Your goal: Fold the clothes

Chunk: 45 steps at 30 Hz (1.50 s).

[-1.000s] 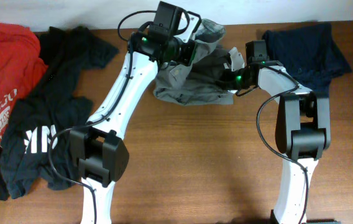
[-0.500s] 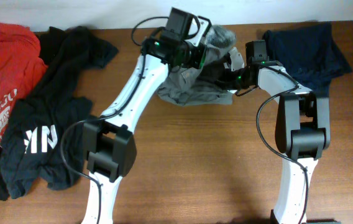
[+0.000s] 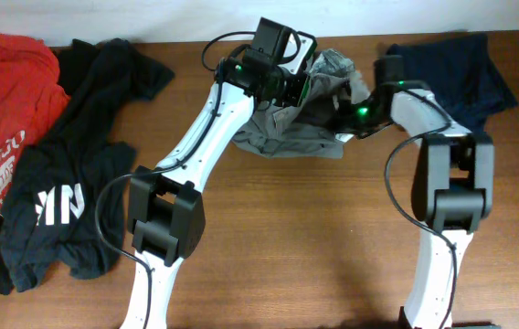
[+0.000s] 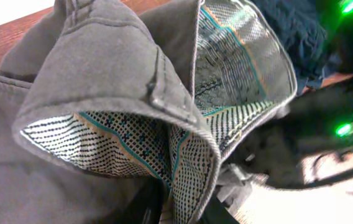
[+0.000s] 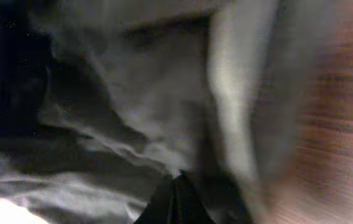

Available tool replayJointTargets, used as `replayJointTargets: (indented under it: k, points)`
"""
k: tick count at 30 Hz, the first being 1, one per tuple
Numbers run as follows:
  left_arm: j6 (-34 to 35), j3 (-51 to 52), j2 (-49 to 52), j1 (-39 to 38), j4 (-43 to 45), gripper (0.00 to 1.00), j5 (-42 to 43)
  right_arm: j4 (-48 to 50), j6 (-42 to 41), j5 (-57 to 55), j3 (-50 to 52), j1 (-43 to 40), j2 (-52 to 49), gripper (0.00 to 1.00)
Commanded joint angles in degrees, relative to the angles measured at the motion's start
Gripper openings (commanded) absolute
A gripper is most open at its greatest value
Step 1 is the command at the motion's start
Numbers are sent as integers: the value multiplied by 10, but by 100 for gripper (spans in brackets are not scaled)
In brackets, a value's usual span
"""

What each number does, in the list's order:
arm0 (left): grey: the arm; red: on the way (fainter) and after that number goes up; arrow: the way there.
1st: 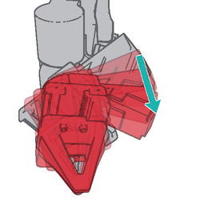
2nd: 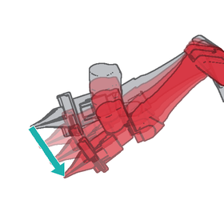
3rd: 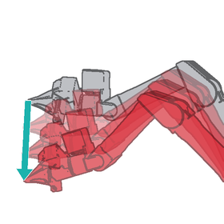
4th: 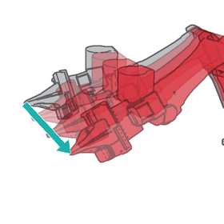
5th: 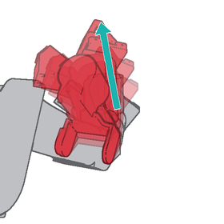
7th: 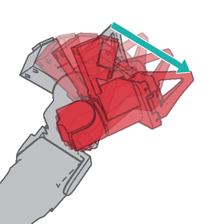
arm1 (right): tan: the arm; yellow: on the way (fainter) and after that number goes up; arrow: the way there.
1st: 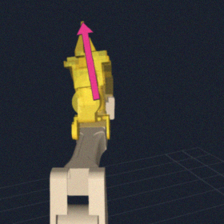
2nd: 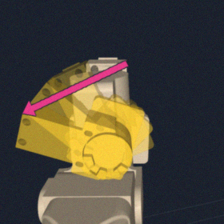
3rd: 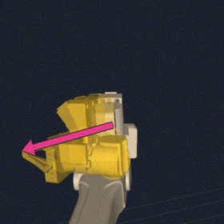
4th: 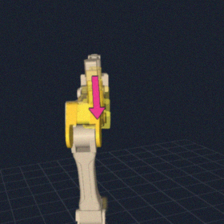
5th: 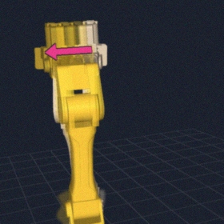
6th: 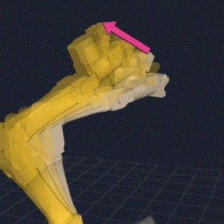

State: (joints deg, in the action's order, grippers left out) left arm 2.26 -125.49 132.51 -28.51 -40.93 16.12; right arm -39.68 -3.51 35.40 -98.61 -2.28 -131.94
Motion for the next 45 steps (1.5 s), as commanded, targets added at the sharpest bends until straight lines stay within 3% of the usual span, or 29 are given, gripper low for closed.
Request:
replayJointTargets:
  k: [1,4,5,6,8,14,17,19,21,23,27,33,37,41,45]
  points:
    - [3,-14,3,-2,0,17,11,-4,-15,-9,-34,-34,66,4]
    - [3,-14,3,-5,0,18,10,-4,-15,-8,-42,-55,92,4]
    - [3,-14,4,-6,0,22,10,-5,-15,-6,-45,-61,98,4]
    - [3,-14,5,-7,1,32,11,-5,-16,-1,-49,-68,105,6]
    - [3,-14,7,-9,2,99,11,-4,-27,2,-57,-83,118,11]
    - [3,-14,7,-11,7,99,10,-10,-30,28,-62,-102,135,14]
    - [3,-16,5,-8,17,99,9,-32,-23,28,-61,-101,135,22]
    - [-2,-24,1,-1,14,99,5,-58,-5,28,-61,-98,135,36]
    - [-5,-39,-5,11,0,99,1,-89,21,28,-61,-97,135,66]
    - [-5,-56,-12,29,-19,99,0,-125,50,28,-61,-94,135,84]
    - [-6,-86,-23,73,-65,99,0,-190,109,28,-57,-86,135,100]
    - [-33,-94,-24,123,-108,99,-1,-144,123,23,-18,-54,132,99]
    - [-36,-94,-24,143,-130,99,-16,-42,46,-18,22,-28,116,98]
    - [-37,-94,-24,148,-143,99,-25,47,-14,-44,56,-11,99,90]
    - [-41,-94,-24,148,-149,99,-37,119,-37,-48,78,-10,91,75]
